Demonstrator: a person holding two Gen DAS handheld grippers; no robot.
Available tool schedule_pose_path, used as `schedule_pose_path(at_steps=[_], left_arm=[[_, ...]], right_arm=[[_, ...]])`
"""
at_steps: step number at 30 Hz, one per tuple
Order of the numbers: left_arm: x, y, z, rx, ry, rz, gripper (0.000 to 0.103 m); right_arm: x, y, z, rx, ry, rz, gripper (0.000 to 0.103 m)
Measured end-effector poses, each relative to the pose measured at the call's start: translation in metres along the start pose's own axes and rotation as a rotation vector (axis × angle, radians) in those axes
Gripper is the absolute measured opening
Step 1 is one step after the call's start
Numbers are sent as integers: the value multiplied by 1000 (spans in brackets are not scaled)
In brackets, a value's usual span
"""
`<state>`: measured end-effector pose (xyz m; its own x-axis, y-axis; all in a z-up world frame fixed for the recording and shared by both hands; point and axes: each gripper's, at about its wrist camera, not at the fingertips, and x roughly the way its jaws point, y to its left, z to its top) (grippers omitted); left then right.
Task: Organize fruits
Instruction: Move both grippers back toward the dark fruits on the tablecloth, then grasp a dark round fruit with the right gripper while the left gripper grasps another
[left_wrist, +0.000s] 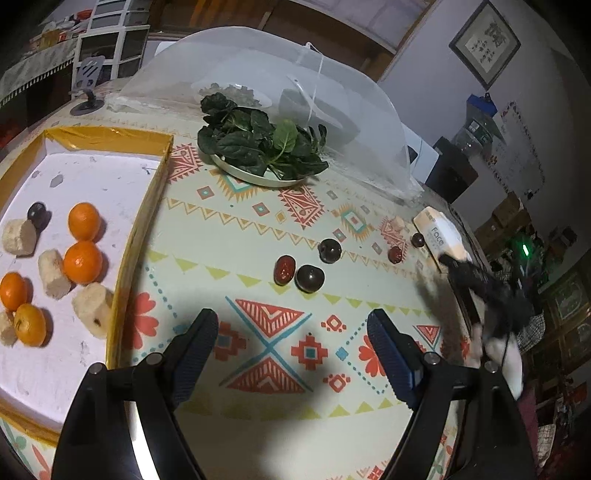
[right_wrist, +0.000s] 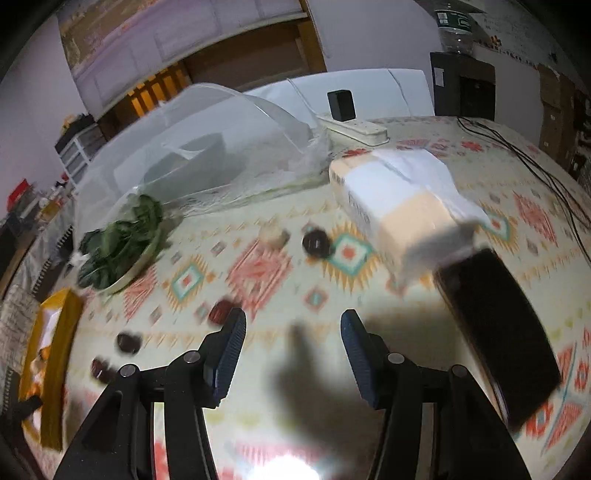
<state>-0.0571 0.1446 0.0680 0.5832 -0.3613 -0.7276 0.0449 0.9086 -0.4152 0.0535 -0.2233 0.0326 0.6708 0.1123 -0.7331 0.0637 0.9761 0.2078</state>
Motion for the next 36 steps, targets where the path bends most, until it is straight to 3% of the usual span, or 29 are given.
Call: schedule_pose_path(at_steps=[8,11,17,21,27,30,32,36], left_arm=[[10,5,30,2,3,5,82],[19,4,39,4,10,-5,82],[47,-12,54,36,51,-23,81],[69,-30,59,84,95,-14,80],[114,-48,63,140,175,14,75],[133,-49,62,153,204,31,71],[141,-50,60,164,213,43,68],[151,-57,57,201,218,71,48]], right_arm=[[66,-3,37,-14,55,-126,57],[74,-2,42,-37,62,-135,45],[78,-4,44,-42,73,-85,27],[74,-4,43,-31,66,-64,26],[41,-18,38,72,36,64,26],[18,-15,30,64,16,118,27],[5,-8,23,44,7,145,27],[-13,4,11,15,0,200,27]])
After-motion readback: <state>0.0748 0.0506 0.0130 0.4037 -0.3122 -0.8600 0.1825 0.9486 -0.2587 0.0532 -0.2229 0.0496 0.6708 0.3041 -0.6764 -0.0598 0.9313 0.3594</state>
